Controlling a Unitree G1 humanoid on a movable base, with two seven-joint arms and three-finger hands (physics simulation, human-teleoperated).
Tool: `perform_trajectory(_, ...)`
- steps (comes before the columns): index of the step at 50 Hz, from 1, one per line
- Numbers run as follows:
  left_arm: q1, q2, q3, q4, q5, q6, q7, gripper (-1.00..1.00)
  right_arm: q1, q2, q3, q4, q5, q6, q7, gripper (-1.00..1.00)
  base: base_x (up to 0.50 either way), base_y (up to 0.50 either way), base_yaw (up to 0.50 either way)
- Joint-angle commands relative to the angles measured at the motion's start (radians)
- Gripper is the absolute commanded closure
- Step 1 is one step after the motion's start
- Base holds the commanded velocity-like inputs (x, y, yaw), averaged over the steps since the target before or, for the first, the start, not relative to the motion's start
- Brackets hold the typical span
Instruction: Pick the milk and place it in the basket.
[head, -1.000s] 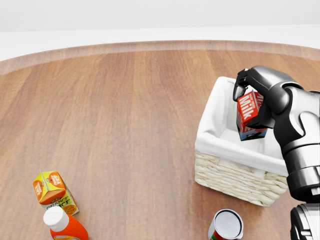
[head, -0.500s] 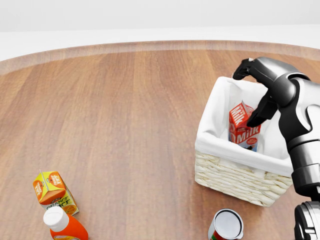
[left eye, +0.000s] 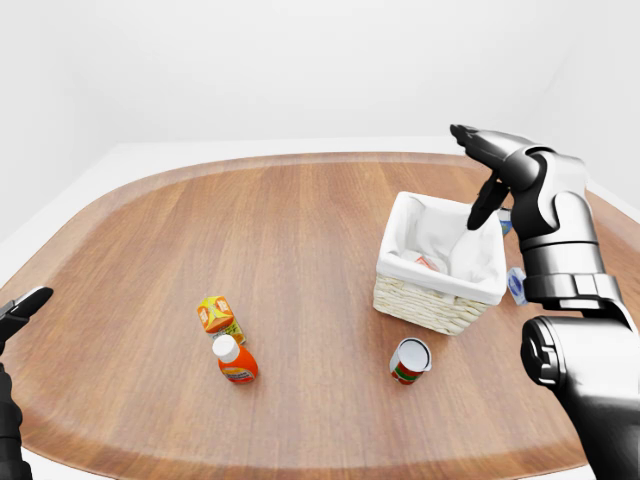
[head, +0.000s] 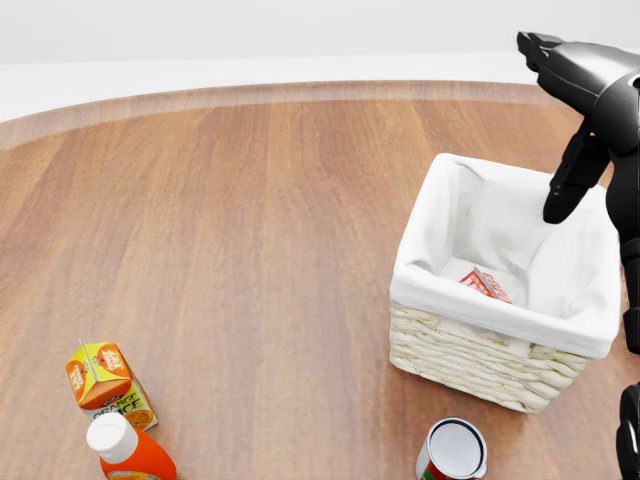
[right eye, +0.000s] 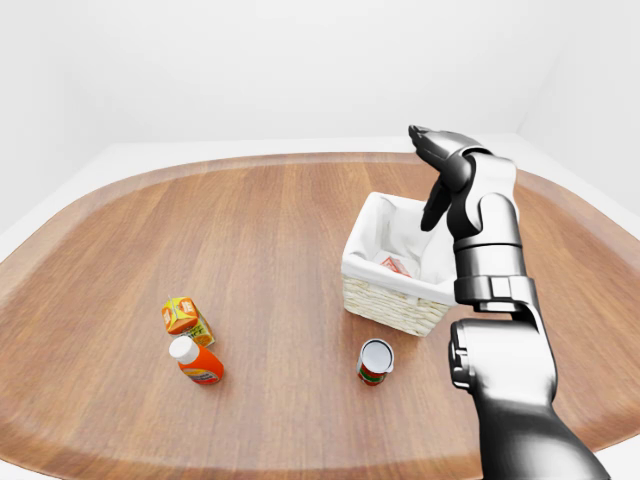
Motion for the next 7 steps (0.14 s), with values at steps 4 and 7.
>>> perform_trajectory(4, 0.000, 0.000, -0.001, 0.001, 0.000, 0.000, -0.001, -1.00, -0.050, -0.045, -0.019, -0.069, -0.063, 0.000, 0.077, -1.00, 0.00, 0.00, 0.00)
perform_trajectory(7, -0.001, 0.000, -0.001, 0.001, 0.000, 0.000, -0.002, -1.00, -0.062, -0.048, -0.021, -0.080, -0.075, 0.000, 0.077, -1.00, 0.00, 0.00, 0.00)
